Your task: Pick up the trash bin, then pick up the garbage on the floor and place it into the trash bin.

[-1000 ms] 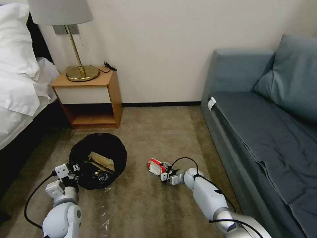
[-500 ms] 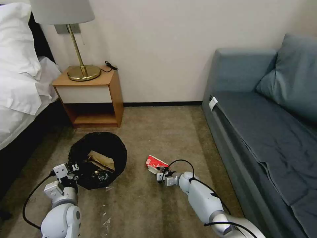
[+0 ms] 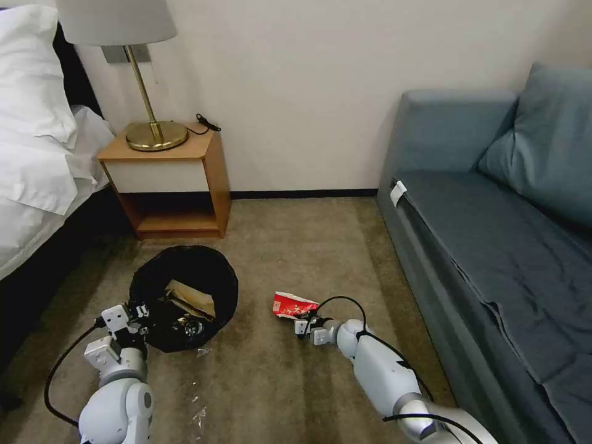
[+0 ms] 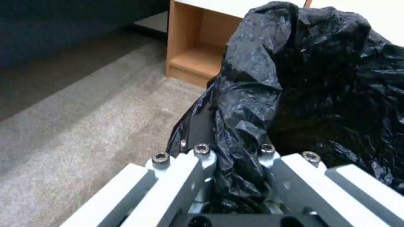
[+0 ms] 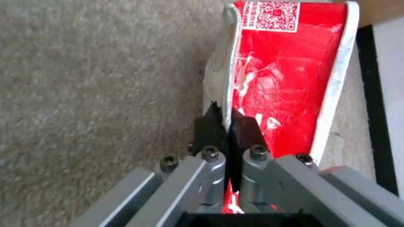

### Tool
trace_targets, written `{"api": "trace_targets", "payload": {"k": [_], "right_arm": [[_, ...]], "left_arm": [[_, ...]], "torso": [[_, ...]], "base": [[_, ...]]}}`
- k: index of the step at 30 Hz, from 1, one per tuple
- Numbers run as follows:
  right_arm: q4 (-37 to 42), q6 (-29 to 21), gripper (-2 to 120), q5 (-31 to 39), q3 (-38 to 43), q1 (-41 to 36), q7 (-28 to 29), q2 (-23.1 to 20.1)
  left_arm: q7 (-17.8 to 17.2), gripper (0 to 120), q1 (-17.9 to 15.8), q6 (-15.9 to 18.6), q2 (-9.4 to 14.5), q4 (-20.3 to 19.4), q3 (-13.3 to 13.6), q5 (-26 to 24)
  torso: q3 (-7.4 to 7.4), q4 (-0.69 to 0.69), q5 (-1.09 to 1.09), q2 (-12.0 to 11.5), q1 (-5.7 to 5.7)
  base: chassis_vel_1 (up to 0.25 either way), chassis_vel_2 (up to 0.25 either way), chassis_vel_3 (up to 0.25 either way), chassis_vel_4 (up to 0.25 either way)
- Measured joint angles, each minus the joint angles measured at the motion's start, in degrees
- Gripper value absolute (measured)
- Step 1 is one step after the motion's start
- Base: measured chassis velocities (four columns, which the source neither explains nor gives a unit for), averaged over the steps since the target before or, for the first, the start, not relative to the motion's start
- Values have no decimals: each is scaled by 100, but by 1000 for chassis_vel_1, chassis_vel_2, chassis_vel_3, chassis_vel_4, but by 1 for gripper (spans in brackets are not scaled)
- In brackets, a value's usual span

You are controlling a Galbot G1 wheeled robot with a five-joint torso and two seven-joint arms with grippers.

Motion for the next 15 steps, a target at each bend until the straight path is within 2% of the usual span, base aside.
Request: {"api": "trace_targets", "payload": {"k": [8,15], "right_arm": [[378,315,0,343,312,-55,128,-117],[957,368,0,1413,366,-69,491,-218]], "left_arm": [[-14,4,-85,20,29,91,38,18],[-20,4,-177,24,-18,185,193,106]], "torso": [[0,0,0,0,0],[-1,-1,0,1,0]], "base": [[0,0,0,0],[0,0,0,0]]}}
